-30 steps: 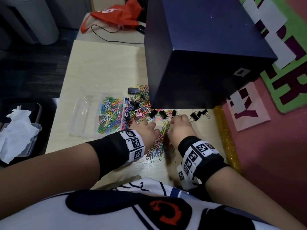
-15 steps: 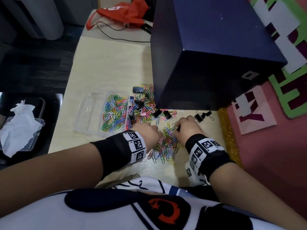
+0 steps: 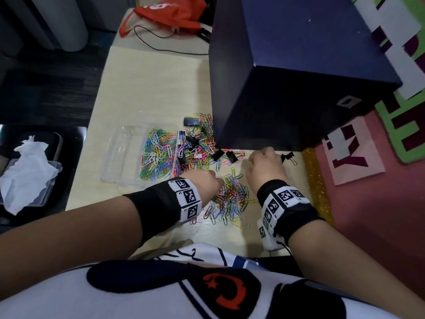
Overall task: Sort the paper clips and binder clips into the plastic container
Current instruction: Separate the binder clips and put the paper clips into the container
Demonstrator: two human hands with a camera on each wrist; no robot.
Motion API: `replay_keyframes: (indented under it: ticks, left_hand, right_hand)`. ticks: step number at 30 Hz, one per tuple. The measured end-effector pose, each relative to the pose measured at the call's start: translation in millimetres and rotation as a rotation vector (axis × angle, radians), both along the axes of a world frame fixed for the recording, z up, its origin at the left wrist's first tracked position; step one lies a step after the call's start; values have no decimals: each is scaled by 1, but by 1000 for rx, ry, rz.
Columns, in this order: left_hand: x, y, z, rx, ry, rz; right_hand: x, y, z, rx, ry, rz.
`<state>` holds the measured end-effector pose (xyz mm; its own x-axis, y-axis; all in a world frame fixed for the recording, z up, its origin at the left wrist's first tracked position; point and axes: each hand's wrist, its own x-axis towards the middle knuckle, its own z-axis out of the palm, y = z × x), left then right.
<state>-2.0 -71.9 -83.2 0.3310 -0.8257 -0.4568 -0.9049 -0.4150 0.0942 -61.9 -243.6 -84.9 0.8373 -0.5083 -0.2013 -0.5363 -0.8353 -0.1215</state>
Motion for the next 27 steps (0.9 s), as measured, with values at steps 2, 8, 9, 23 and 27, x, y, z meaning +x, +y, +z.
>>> replay_keyframes:
  ticks: [2, 8, 9, 23, 27]
  left_hand:
    - [-1, 0, 1, 2, -5, 1]
    - [-1, -1, 0, 20, 1, 14]
    - [-1, -1, -2, 24, 8, 23]
    - [3, -2, -2, 0, 37, 34]
    - [6, -1, -5, 2, 61, 50]
  right_hand:
    - [8, 8, 0, 103, 2, 110]
    - [19, 24, -7, 145, 103, 165]
    - [18, 24, -8, 134, 108, 157]
    - [6, 0, 4, -14, 18, -77]
    - [16, 12, 6, 150, 111, 79]
